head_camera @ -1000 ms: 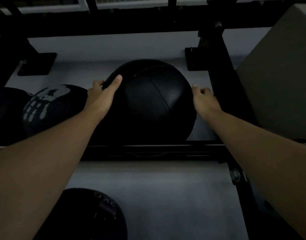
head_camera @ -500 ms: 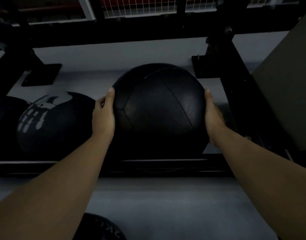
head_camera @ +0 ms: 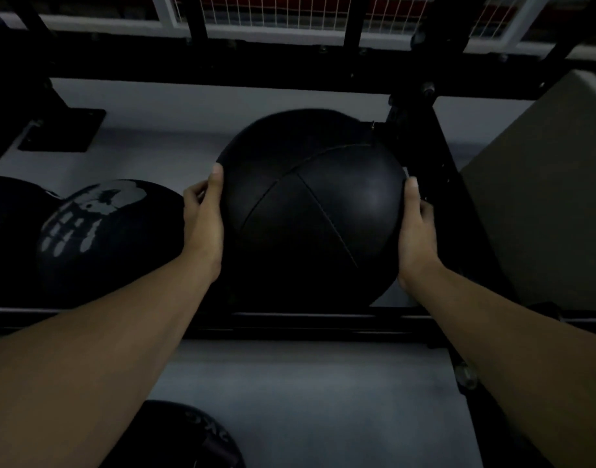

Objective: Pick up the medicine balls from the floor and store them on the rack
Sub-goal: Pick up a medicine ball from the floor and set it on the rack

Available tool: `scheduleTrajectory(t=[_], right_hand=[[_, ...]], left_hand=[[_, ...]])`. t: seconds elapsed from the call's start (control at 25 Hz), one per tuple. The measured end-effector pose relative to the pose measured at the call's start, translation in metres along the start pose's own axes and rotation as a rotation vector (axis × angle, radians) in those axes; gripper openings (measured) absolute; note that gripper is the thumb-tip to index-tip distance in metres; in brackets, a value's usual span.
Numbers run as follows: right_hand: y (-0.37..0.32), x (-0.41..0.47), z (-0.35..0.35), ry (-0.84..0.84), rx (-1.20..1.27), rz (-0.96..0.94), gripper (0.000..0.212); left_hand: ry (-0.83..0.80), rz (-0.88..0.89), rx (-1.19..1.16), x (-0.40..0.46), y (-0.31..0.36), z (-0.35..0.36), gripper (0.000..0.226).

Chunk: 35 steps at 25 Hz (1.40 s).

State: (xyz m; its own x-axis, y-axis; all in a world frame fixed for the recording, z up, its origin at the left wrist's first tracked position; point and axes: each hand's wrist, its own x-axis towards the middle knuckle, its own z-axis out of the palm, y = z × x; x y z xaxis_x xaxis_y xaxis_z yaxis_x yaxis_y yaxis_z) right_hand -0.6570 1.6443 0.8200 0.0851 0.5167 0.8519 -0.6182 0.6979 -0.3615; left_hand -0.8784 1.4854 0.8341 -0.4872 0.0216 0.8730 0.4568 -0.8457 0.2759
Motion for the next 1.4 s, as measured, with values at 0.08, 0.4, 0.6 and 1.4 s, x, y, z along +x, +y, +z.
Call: scheduleTrajectory(t=[0.08, 0.4, 0.6, 1.4], right_hand=[[-0.022, -0.009, 0.003, 0.049, -0.001, -0.088, 0.075], [-0.111, -0.045, -0.006, 0.098, -0.008, -0.170, 0.091], [-0.133, -0.085, -0.054, 0.094, 0.009, -0.087, 0.076], [-0.120, -0.268, -0.197, 0.103, -0.176, 0.336, 0.043]], left_hand=[[-0.076, 0.020, -0.068, 0.002, 0.007, -0.006, 0.097], [-0.217, 0.020, -0.148, 0.005, 0.084, -0.008, 0.098], [-0.206, -0.009, -0.092, -0.058, 0.110, 0.004, 0.096], [0.151, -0.350, 0.085, -0.340, 0.117, -0.022, 0.083]])
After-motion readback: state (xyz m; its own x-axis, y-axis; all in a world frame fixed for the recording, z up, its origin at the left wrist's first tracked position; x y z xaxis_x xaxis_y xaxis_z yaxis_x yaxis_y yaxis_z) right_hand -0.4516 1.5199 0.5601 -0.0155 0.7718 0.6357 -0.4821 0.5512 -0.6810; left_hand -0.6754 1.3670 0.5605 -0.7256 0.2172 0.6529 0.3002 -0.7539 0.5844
